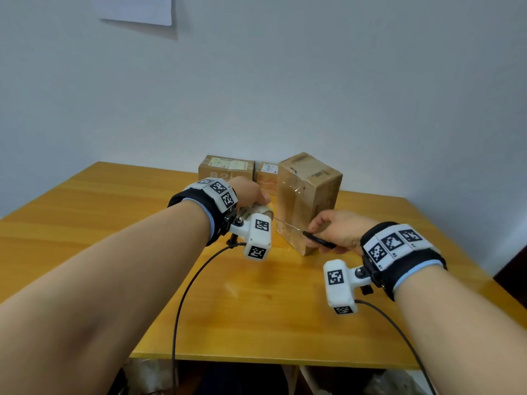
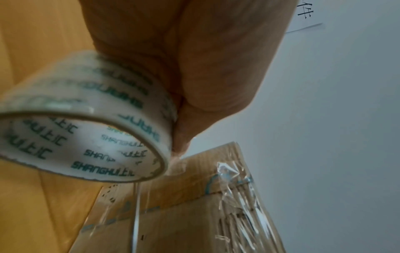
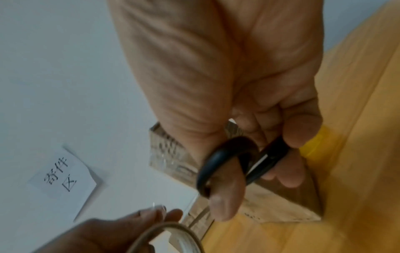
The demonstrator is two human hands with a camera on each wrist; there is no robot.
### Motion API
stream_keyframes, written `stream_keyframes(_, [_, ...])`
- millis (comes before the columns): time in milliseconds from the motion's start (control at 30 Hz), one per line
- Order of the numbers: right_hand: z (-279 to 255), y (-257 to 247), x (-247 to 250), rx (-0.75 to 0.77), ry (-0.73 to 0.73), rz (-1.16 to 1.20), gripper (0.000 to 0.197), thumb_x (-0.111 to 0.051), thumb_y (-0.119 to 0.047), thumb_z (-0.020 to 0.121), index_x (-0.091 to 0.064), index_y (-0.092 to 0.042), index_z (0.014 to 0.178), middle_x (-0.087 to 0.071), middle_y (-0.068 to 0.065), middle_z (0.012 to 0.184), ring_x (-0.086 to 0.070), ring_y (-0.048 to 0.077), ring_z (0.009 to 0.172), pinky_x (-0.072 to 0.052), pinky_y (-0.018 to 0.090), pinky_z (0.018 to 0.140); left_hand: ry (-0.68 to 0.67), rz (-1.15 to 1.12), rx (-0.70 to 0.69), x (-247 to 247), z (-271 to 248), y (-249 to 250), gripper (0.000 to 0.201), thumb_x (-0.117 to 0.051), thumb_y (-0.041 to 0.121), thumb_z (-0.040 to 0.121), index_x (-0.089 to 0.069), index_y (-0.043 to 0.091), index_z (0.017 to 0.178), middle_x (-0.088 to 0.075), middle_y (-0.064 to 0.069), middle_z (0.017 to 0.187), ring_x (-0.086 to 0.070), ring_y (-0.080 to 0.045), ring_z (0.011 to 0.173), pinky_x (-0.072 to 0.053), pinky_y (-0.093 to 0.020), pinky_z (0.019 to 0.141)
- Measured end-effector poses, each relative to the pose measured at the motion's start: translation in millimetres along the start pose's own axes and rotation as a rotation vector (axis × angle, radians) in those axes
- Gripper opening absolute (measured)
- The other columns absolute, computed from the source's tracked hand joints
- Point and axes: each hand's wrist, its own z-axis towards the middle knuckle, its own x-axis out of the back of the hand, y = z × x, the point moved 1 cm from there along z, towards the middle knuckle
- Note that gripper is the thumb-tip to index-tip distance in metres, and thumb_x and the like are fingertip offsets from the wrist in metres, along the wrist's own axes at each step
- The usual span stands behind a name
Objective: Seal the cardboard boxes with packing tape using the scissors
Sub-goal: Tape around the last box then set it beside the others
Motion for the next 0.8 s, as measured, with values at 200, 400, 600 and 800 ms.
stream_keyframes(200, [3,-9,-26,0.078,0.048,-0.306,0.020,-0.081,-0.021,0.084,-0.061,-0.021,0.086,-0.072,-0.005,0.084,-0.066,0.009,0.073,-0.047,0.021,0.058,-0.070,0.012,-0.004,7,-3,-8,0.033,-0.070,0.031,0.089,-0.063,0.003,0.105,-0.066,-0.010,0.110,-0.064,-0.028,0.099,-0.051,-0.042,0.099])
stream_keyframes(400, [7,-8,-55,0.061,-0.069,-0.562,0.019,-0.082,-0.031,0.082,-0.066,-0.024,0.089,-0.061,-0.006,0.088,-0.053,0.011,0.083,-0.051,0.027,0.083,-0.166,-0.172,-0.009,10,-19,-17,0.018,-0.051,0.010,0.100,-0.066,0.018,0.096,-0.064,-0.012,0.114,-0.058,-0.028,0.098,-0.049,-0.045,0.099])
stream_keyframes(600, [-2,-18,-60,0.074,-0.153,-0.593,0.037,-0.079,-0.029,0.087,-0.072,-0.015,0.121,-0.068,0.001,0.111,-0.062,0.018,0.114,-0.050,0.027,0.092,-0.166,-0.338,-0.101,16,-29,-24,0.027,-0.056,-0.005,0.093,-0.070,0.018,0.096,-0.062,-0.010,0.098,-0.057,-0.026,0.091,-0.050,-0.049,0.097])
stream_keyframes(800, [5,-34,-54,0.208,0.199,-0.289,0.015,-0.071,-0.018,0.092,-0.070,-0.019,0.107,-0.067,-0.001,0.111,-0.063,0.019,0.105,-0.051,0.031,0.087,-0.173,-0.359,-0.162,16,-38,-23,0.029,-0.054,-0.010,0.092,-0.069,0.015,0.098,-0.060,-0.011,0.107,-0.061,-0.027,0.090,-0.056,-0.043,0.085])
